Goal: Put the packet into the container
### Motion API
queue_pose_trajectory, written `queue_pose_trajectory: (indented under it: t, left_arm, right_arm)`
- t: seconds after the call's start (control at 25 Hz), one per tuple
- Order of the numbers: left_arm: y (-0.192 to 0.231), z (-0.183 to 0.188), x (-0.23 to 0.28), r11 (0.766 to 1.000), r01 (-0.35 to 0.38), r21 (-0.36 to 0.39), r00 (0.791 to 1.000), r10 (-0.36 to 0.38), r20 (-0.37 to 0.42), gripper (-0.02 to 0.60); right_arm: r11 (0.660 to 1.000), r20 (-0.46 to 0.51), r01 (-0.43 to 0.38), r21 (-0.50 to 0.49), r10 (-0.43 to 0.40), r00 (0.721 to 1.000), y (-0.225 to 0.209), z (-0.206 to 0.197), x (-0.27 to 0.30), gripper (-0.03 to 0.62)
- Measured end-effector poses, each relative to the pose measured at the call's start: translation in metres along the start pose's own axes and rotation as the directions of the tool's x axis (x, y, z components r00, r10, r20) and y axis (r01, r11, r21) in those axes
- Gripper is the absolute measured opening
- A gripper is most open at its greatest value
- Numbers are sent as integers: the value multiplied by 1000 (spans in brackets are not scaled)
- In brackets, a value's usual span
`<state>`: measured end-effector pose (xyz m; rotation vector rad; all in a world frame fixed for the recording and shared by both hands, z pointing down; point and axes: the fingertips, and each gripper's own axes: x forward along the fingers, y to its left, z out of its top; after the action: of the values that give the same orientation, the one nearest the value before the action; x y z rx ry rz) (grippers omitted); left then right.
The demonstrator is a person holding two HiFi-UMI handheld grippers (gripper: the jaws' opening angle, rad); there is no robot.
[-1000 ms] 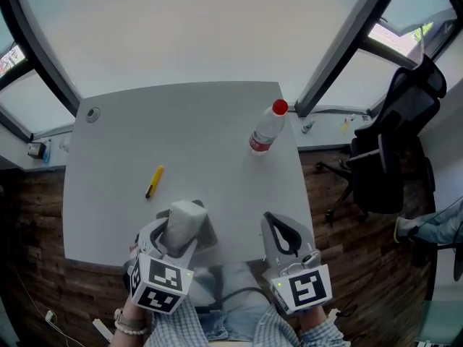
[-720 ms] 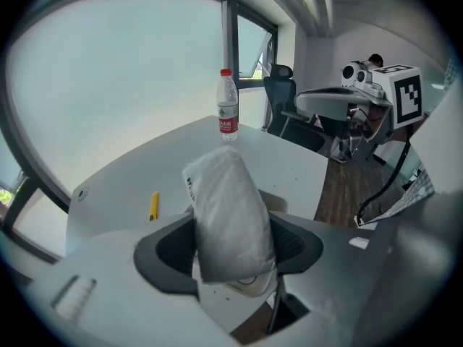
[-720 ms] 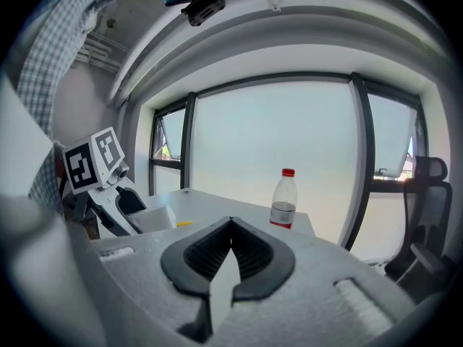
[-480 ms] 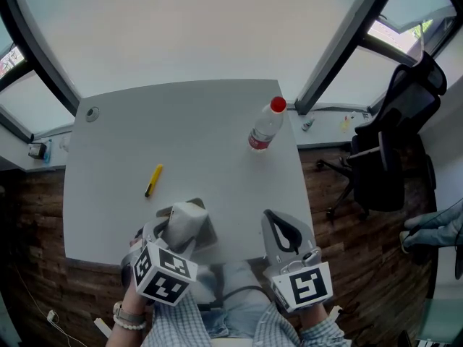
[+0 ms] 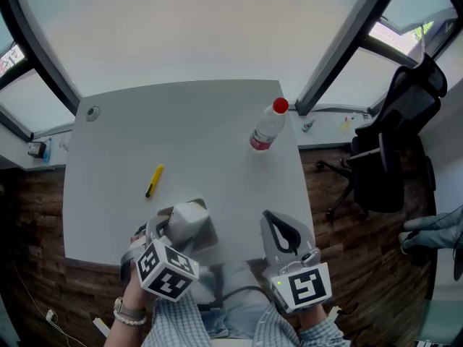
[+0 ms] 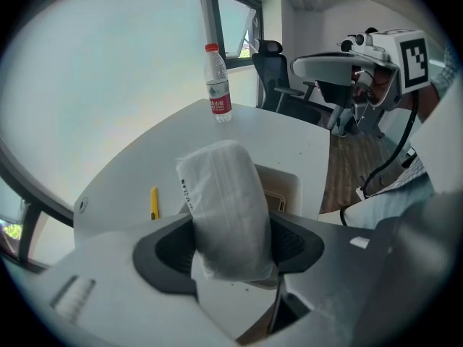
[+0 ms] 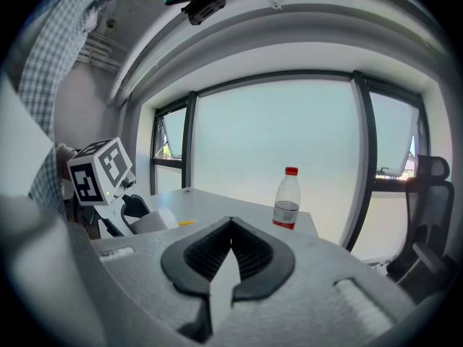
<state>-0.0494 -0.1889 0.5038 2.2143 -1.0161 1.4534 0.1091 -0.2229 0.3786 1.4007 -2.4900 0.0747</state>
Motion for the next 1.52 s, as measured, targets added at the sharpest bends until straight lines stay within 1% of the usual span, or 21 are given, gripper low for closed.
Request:
queue_pose_trajectory:
  t: [0.12,0.2,0.28,0.32,0.48,0.64,0.8,0.92,0.96,1.0,1.04,1.16,1.28,1.36,1.4,1.44,1.52]
  left_arm:
    - [2,-1,3,999,-36,31,999,36,14,298]
    - [1,-2,5,998,-47,41,998,45,31,308]
    - [0,-3,5,999,-38,39,998,36,46,343]
    - [-1,-4,5,999,-32,35,998,30,55,374]
    - [2,-3,2,1000,-26,17,996,24,82,417]
    - [7,-2,-4,1000,-17,-13,994,18,111,420]
    - [8,4,-15,998,20,-61,984,-9,178,425]
    - [11,5,-23,997,25,-75,978,-9,208,422]
    - [12,5,-26,997,23,-75,978,-7,210,401]
    - [14,5,-29,997,21,-77,976,-4,216,366]
    - [15,6,-33,996,22,-81,974,-3,228,348]
    - [18,11,-44,995,24,-98,958,5,286,275]
    - [22,12,-53,995,21,-96,946,11,323,238]
    - [26,13,-58,995,3,-99,936,32,349,205]
    - [29,14,-62,995,-15,-104,928,52,368,166]
    - [33,14,-66,993,-33,-109,918,73,390,111]
    - [39,17,-74,991,-42,-130,892,96,443,23]
  right_arm:
    - [1000,-3,-5,11,5,1000,4,1,2,2]
    - [1000,-3,0,-4,0,1000,3,-1,1,2]
    - [1000,-3,6,-16,-6,1000,2,-1,0,2]
    - [1000,-3,6,-17,-6,1000,2,0,0,2]
    - [1000,-3,4,-5,-4,1000,4,0,-1,2]
    - [1000,-3,-8,6,8,1000,10,4,1,2]
    - [1000,6,-13,-8,13,1000,14,5,2,2]
    - [1000,11,-19,-6,19,1000,19,8,3,2]
    - [1000,13,-17,-13,18,1000,20,9,3,2]
    - [1000,17,-15,-20,15,1000,20,9,3,2]
    - [1000,19,-14,-26,14,1000,20,11,3,2]
    - [999,22,-11,-39,12,1000,23,14,4,2]
    - [999,26,-8,-47,9,1000,26,17,4,2]
    - [999,32,-9,-52,10,999,28,20,5,2]
    - [999,34,-9,-54,10,999,29,21,5,2]
    - [998,35,-8,-56,10,999,30,22,5,2]
    - [998,40,-5,-59,8,999,32,24,6,2]
